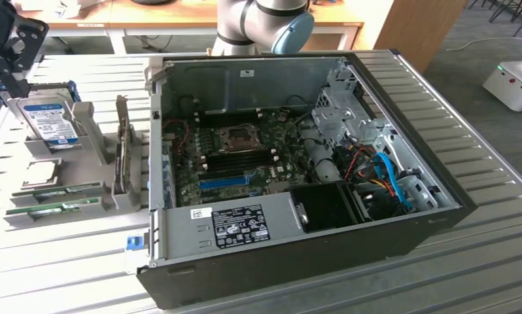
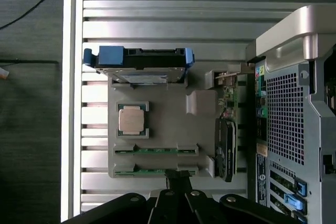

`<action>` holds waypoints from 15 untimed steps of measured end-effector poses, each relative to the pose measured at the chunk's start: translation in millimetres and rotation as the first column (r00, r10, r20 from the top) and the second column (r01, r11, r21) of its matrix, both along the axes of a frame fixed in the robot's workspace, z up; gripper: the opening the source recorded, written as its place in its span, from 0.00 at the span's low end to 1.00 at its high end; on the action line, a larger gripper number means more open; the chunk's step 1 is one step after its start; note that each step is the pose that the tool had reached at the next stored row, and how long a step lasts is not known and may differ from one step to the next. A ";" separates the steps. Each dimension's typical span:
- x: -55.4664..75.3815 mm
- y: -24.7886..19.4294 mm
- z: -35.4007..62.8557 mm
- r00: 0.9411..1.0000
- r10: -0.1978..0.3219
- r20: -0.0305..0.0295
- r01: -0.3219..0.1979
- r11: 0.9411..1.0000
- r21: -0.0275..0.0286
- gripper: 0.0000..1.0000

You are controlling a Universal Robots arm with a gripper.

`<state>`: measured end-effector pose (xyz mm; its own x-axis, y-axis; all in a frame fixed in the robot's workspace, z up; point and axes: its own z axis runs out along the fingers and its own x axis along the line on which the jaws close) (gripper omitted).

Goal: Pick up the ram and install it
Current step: 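Pick up the ram and move it above insertion slot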

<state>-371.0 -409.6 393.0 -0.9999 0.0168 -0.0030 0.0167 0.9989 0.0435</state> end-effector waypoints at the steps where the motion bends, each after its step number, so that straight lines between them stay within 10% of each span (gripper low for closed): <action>1: 0.0 0.0 0.0 1.000 0.012 0.000 -0.012 1.000 0.000 0.11; 8: 0.0 0.0 -0.1 0.992 0.123 0.000 -0.123 0.992 0.000 0.11; 15: 0.0 0.0 -0.2 0.971 0.239 0.000 -0.239 0.971 0.000 0.11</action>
<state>-371.0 -409.6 392.8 -0.9748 -0.2230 -0.0030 -0.2229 0.9739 0.0435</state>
